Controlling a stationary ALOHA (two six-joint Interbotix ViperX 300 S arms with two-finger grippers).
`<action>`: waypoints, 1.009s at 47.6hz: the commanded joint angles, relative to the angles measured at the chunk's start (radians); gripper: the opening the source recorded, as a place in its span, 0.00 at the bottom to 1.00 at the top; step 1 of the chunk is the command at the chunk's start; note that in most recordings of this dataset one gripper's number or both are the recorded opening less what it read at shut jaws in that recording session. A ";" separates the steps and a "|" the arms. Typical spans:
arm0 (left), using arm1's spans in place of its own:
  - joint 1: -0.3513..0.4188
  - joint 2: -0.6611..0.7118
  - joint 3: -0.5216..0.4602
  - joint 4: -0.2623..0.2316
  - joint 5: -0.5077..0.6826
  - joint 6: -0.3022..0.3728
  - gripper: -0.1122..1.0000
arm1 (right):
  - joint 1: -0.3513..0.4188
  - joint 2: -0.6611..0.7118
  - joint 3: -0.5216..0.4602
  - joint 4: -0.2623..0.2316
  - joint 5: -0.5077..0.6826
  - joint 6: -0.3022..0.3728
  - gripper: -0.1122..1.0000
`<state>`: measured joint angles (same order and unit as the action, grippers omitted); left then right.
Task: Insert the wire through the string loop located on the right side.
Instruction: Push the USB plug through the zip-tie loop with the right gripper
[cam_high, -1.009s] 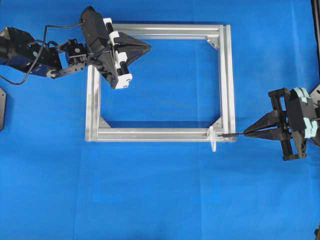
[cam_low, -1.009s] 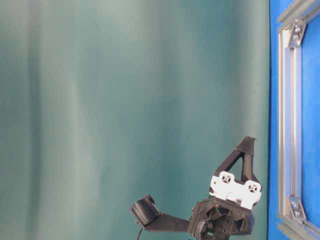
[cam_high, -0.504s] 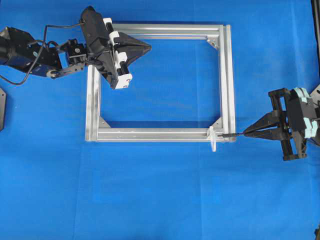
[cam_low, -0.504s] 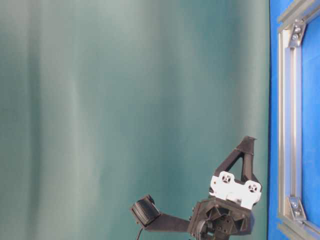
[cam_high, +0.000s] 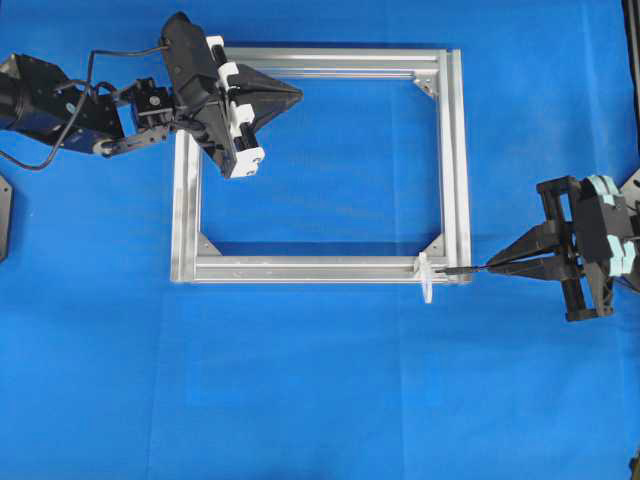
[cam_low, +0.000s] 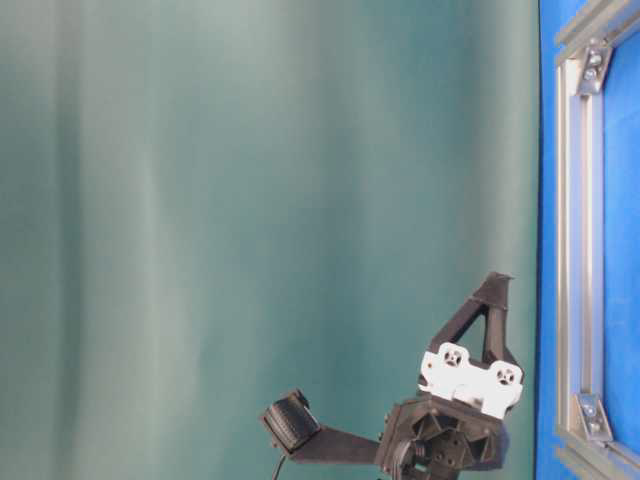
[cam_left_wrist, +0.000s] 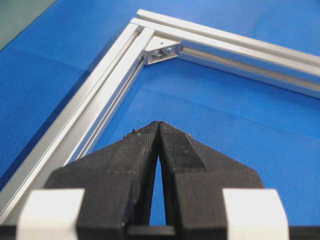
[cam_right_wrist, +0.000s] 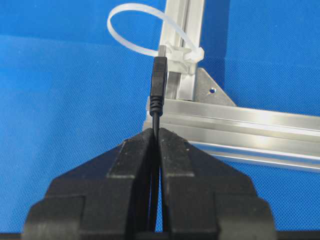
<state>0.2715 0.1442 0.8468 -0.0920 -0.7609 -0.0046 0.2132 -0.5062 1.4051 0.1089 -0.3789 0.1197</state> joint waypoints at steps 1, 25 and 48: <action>0.000 -0.032 -0.017 0.003 -0.008 0.000 0.10 | 0.000 -0.003 -0.012 0.000 -0.012 -0.002 0.07; 0.000 -0.032 -0.017 0.003 -0.008 0.000 0.10 | 0.000 -0.002 -0.014 0.000 -0.021 0.000 0.07; 0.000 -0.032 -0.018 0.003 -0.008 0.002 0.10 | -0.002 0.170 -0.078 0.003 -0.147 0.000 0.07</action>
<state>0.2715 0.1442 0.8468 -0.0920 -0.7609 -0.0046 0.2132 -0.3666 1.3622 0.1089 -0.4939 0.1197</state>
